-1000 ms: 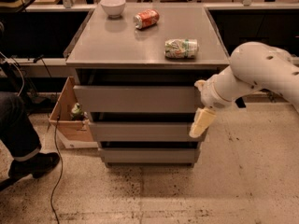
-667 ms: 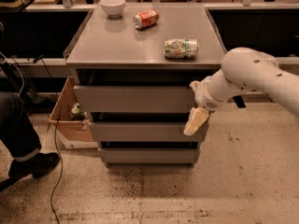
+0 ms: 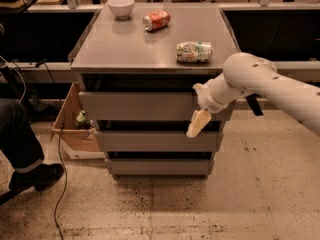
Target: Open top drawer
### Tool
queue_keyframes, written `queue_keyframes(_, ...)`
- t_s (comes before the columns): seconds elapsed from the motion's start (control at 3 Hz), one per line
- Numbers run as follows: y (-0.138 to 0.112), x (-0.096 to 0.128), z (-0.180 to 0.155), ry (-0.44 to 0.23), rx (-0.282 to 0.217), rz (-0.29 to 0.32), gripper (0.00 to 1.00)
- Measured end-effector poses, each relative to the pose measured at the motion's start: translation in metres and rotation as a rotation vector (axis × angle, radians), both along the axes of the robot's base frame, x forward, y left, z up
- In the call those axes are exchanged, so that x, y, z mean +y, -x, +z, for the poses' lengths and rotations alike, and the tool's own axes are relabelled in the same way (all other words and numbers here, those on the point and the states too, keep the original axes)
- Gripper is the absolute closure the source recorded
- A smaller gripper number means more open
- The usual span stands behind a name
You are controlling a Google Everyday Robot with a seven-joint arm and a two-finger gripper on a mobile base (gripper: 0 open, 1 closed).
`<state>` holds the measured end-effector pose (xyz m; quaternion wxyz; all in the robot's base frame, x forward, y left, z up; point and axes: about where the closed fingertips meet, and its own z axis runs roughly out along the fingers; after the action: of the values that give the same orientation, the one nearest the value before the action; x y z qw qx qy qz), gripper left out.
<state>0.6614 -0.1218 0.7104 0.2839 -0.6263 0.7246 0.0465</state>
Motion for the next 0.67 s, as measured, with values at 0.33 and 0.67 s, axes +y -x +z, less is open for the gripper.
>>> queue_keyframes(0.33,-0.019,0.011,-0.001,-0.005,-0.021,0.018,0.0)
queue_keyframes(0.67,-0.03,0.019,-0.013,-0.004,-0.009,0.025,0.0)
